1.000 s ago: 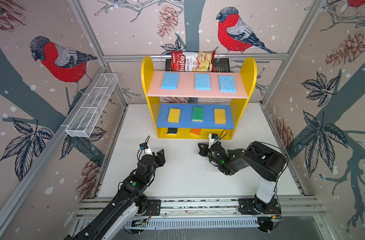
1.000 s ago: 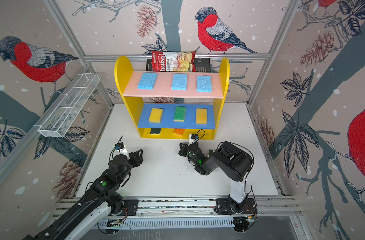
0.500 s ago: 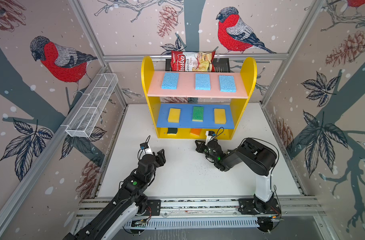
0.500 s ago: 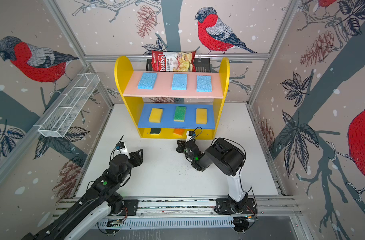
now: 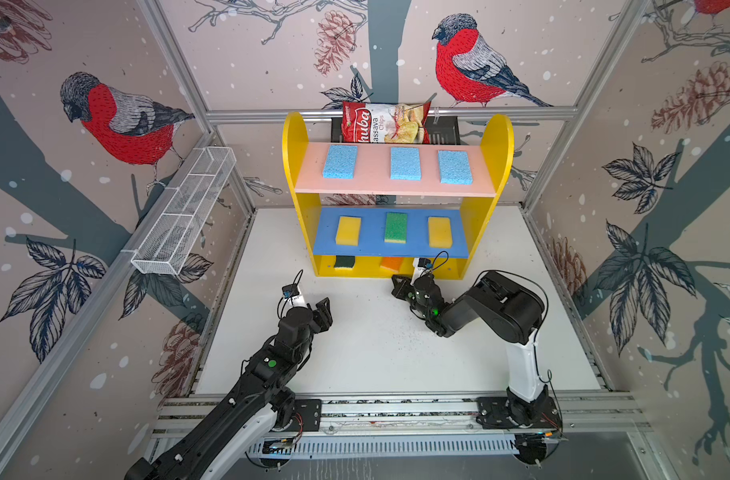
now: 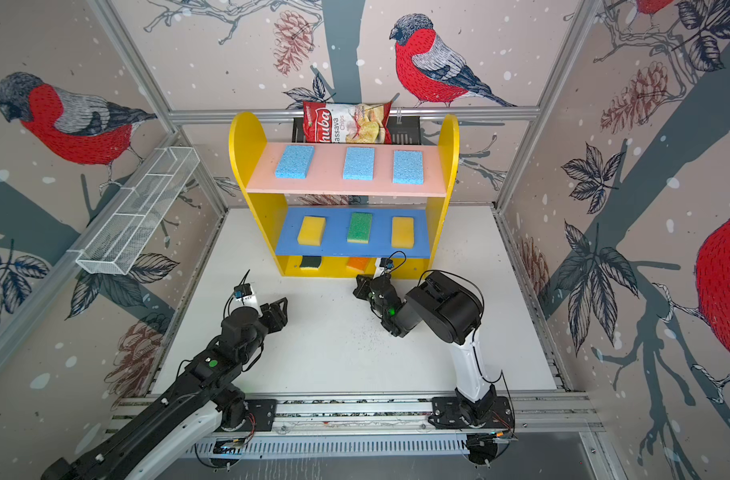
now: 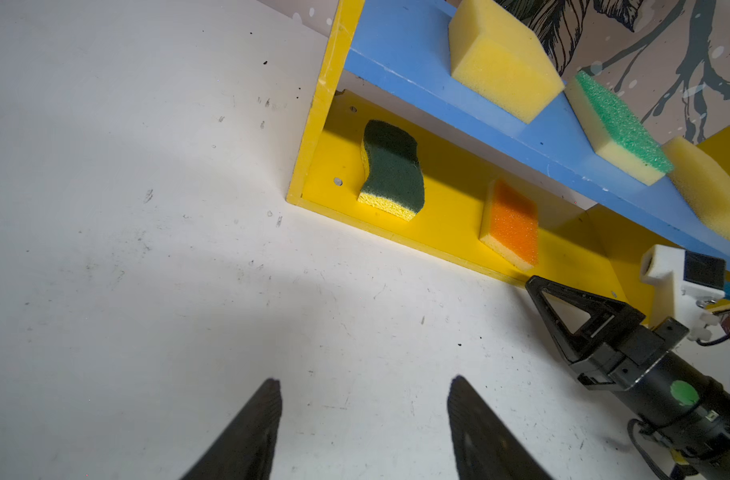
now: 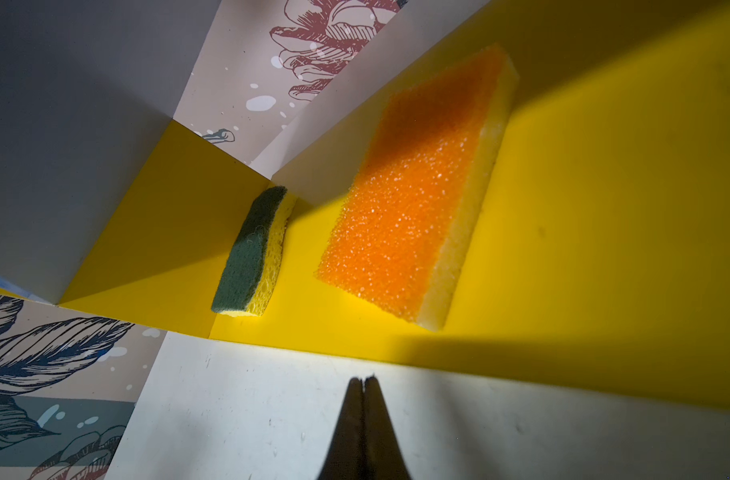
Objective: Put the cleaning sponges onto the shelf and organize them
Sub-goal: 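Draw the right gripper back and nudge the orange sponge upright, then push the orange sponge farther under the blue shelf with the right gripper tip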
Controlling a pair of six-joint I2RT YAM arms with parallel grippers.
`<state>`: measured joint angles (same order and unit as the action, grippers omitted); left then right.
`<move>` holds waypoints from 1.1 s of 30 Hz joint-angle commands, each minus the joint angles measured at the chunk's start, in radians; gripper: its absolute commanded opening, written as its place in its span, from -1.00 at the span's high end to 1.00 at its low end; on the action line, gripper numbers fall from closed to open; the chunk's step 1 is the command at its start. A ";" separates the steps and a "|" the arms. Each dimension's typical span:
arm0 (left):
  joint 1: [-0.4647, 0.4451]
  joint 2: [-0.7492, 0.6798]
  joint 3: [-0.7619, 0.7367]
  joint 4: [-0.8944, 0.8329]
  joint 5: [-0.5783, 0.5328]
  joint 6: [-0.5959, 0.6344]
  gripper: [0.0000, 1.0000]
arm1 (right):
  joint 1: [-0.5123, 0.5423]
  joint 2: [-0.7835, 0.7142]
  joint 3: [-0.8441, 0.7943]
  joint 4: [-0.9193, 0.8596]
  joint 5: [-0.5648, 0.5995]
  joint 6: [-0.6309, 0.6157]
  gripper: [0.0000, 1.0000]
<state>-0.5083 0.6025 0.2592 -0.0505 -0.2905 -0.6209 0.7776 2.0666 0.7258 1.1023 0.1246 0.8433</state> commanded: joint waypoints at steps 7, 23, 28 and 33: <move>-0.001 0.021 -0.010 0.059 0.006 -0.003 -0.29 | -0.008 0.042 0.028 0.031 0.017 0.034 0.96; -0.001 0.033 -0.019 0.070 0.005 -0.011 -0.29 | -0.031 0.070 0.035 0.044 0.049 0.077 0.96; 0.000 0.033 -0.012 0.065 0.000 -0.017 -0.29 | -0.032 0.061 0.047 -0.011 0.079 0.090 0.96; -0.001 0.025 -0.011 0.059 -0.003 -0.021 -0.30 | -0.035 0.044 0.037 -0.039 0.105 0.101 0.96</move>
<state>-0.5083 0.6315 0.2420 -0.0288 -0.2893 -0.6319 0.7471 2.1189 0.7685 1.1213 0.1795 0.9321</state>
